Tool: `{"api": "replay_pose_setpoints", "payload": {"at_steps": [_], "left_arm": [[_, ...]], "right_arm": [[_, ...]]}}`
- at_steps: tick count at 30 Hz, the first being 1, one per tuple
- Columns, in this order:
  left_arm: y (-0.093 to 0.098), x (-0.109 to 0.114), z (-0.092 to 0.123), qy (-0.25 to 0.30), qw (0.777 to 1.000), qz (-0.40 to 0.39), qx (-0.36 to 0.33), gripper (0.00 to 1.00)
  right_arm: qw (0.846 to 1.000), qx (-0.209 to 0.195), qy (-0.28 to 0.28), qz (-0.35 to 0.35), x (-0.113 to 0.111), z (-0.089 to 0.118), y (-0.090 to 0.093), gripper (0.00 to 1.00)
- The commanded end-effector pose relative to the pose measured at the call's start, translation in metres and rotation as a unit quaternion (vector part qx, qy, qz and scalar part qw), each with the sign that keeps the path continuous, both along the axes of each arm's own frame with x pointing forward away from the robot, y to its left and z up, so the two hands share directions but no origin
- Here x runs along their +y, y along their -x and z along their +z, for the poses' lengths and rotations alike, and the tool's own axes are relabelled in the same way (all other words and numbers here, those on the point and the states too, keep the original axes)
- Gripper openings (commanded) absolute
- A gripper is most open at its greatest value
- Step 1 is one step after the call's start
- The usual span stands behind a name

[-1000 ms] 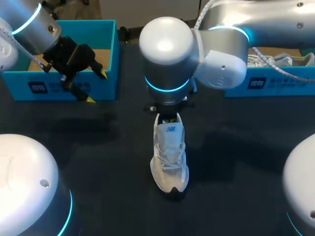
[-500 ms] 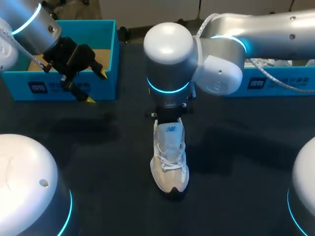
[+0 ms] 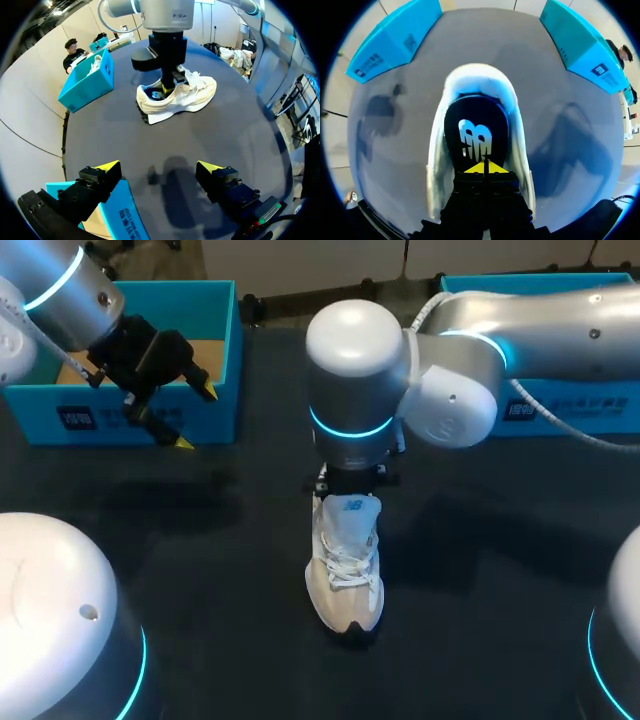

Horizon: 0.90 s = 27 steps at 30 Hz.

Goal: Take the shoe out of the shoebox, open the shoe tongue, remove and reinsert the insole, then place the shoe into the shoebox

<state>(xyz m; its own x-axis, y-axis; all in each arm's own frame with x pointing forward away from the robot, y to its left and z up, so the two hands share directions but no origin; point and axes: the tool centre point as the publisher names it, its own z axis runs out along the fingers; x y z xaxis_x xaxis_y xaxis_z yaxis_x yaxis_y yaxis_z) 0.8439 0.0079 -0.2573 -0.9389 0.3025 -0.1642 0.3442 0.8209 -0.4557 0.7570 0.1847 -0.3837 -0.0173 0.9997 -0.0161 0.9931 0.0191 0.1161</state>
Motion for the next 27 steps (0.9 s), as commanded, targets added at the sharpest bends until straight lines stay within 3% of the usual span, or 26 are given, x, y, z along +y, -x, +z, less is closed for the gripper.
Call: {"api": "replay_pose_setpoints", "payload": {"at_steps": [1, 9, 17, 21, 24, 27], "left_arm": [[0.002, 0.001, 0.0, -0.001, 1.0, 0.0, -0.001, 1.0], [0.002, 0.001, 0.0, -0.001, 1.0, 0.0, -0.001, 1.0], [0.002, 0.001, 0.0, -0.001, 1.0, 0.0, -0.001, 1.0], [0.002, 0.001, 0.0, -0.001, 1.0, 0.0, -0.001, 1.0], [0.002, 0.001, 0.0, -0.001, 1.0, 0.0, -0.001, 1.0], [0.002, 0.001, 0.0, -0.001, 1.0, 0.0, -0.001, 1.0]], "right_arm": [[1.0, 0.002, -0.002, -0.001, 0.0, -0.008, -0.003, 0.0], [0.999, -0.03, 0.011, 0.007, 0.0, 0.015, -0.012, 0.0], [0.999, -0.046, 0.0, 0.004, 0.006, -0.001, -0.026, 0.0], [1.0, -0.029, -0.001, 0.003, 0.004, -0.014, -0.025, 0.0], [1.0, -0.029, -0.001, 0.002, 0.003, -0.013, -0.023, 0.0], [0.999, -0.054, 0.005, -0.005, -0.001, 0.006, -0.024, 0.0]]}}
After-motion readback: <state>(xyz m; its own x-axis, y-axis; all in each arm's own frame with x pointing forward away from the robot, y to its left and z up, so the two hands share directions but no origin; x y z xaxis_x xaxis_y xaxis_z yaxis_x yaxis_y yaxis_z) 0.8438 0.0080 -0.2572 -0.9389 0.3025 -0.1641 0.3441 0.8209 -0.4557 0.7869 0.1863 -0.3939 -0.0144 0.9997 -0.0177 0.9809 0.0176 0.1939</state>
